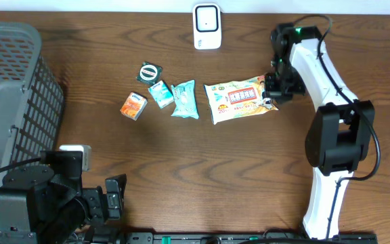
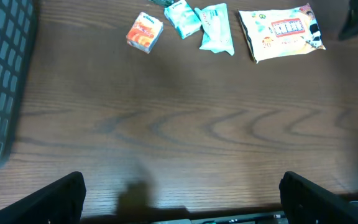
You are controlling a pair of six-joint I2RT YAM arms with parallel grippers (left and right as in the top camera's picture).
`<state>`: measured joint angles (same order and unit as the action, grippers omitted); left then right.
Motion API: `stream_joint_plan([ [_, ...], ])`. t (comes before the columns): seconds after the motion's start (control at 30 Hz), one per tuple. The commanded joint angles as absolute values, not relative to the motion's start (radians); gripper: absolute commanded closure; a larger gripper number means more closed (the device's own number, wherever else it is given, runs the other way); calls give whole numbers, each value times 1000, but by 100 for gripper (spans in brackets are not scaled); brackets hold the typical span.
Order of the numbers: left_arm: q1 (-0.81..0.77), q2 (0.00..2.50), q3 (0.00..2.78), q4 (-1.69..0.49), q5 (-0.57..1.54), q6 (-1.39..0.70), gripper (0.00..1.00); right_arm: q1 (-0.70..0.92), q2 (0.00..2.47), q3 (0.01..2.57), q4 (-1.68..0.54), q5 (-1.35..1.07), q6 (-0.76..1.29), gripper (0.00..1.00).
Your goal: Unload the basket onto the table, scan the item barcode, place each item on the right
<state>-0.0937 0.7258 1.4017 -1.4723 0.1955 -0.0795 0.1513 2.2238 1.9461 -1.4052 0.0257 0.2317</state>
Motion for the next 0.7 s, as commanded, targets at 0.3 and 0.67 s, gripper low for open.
stream_joint_plan([
  [0.3, -94, 728, 1404, -1473, 186, -88, 2, 181, 2228, 1837, -1158, -84, 197, 99],
  [0.67, -94, 728, 1404, -1473, 186, -88, 3, 153, 2222, 1744, -1134, 141, 291, 99],
])
